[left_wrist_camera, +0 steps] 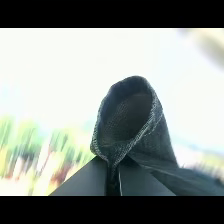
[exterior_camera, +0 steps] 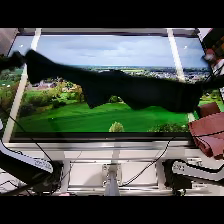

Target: Fold the clothes and pants, and hang the long-sleeved shirts on hangers.

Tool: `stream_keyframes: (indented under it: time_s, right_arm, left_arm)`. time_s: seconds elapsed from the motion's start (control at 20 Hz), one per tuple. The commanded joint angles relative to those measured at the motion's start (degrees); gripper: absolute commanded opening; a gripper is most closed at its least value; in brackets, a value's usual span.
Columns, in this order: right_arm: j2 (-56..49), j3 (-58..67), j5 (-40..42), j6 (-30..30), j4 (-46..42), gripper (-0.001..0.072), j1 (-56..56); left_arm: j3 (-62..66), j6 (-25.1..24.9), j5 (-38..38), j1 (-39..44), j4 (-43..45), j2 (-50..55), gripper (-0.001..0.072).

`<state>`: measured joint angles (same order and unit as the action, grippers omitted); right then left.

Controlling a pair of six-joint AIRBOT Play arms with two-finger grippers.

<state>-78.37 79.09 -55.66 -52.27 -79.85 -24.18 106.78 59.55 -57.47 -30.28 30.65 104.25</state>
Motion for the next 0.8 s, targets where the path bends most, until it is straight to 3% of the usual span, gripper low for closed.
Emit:
stream_keyframes:
  time_s: [0.0, 0.15, 0.3, 0.4, 0.55, 0.75]
  right_arm:
    - [0.0, 8.5, 13.7, -4.9, 1.4, 0.004, 0.0]
    - [-0.1, 9.7, 3.8, -4.9, 2.3, 0.004, 0.0]
    - [-0.1, 5.0, -6.8, -4.4, 2.3, 0.0039, 0.0]
    - [0.0, 0.9, -9.7, -2.5, 3.3, 0.0039, 0.0]
    - [0.2, -1.8, -12.2, -2.0, 3.0, 0.0038, 0.0]
    - [6.1, -5.0, -10.3, 1.0, 2.9, 0.0037, 0.0]
  left_arm:
    - [6.5, -0.5, 2.5, -0.1, -3.7, -1.3, 0.002]
    - [6.4, -0.5, -6.9, -1.0, 0.2, -1.8, 0.0021]
    - [6.2, 1.7, -19.0, -0.8, 16.3, -1.8, 0.0018]
    - [5.1, 0.6, -23.4, 0.0, 21.7, -2.0, 0.0017]
    - [2.3, -1.5, -22.2, 1.3, 23.4, -3.5, 0.0015]
    - [-4.5, -2.4, -15.8, 3.8, 33.7, -8.4, 0.0015]
